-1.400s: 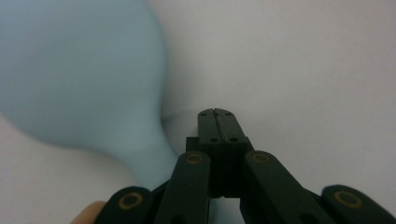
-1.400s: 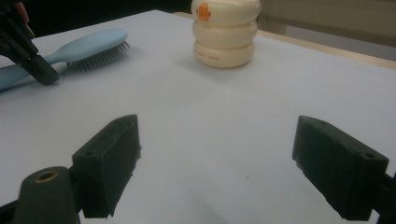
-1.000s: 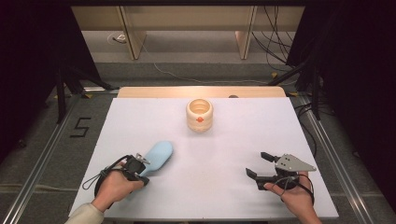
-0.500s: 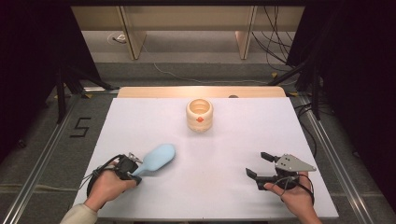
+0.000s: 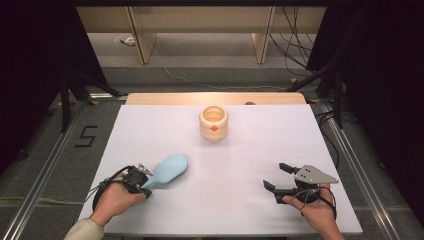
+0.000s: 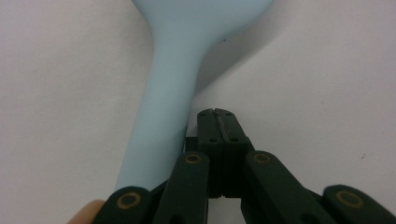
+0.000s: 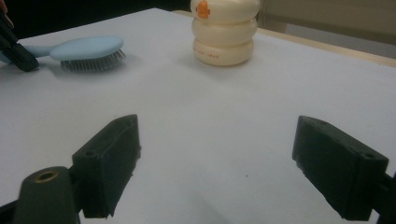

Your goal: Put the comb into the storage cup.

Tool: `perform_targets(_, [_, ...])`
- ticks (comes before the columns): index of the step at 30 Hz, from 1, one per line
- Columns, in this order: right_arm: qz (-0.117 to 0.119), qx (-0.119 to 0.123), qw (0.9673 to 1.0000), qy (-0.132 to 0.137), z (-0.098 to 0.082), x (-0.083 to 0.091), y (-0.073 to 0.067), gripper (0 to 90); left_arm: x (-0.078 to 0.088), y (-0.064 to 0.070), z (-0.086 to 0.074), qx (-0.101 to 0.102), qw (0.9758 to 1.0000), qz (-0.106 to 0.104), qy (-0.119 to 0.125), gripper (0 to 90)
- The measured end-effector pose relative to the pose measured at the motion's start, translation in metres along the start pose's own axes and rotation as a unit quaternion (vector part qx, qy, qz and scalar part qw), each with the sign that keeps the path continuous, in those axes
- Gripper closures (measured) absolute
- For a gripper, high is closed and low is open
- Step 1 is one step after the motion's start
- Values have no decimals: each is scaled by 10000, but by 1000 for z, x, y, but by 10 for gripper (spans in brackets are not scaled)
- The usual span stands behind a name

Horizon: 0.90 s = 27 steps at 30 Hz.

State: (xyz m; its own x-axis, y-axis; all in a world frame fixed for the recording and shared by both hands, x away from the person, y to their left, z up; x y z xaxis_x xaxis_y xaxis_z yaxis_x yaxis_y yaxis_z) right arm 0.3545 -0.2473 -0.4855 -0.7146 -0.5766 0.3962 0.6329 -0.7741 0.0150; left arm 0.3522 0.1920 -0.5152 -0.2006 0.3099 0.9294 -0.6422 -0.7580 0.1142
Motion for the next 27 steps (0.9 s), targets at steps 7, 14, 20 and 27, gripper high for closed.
perform_targets(7, [6, 16, 10000, 1, 0, 0, 0, 162, 9, 3, 0, -63, 9998, -42, 158, 785])
perform_targets(14, [4, 17, 10000, 5, 0, 1, 0, 162, 19, 11, 1, -182, 9987, -243, 412, 622])
perform_targets(20, [2, 10, 10000, 11, 0, 1, 0, 162, 28, 10, 8, -387, 9959, -28, 818, 323])
perform_targets(27, [13, 1, 10000, 20, 0, 1, 0, 162, 34, 6, 12, -391, 9924, 145, 1155, 135])
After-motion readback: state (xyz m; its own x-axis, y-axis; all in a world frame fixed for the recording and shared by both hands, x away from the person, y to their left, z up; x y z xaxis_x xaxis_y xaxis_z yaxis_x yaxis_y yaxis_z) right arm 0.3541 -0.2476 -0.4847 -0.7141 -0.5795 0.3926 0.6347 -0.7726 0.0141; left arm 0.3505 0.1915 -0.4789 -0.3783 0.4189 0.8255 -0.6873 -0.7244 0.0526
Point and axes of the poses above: each handheld gripper's, and its own axes: x roughly backward along the jaws, z roughly out of its top, y roughly to its right, the point moved 5 cm from there along -x, roughly forward along the jaws, and after that the axes turned 5 degrees about -z, right-handed, at the moved point
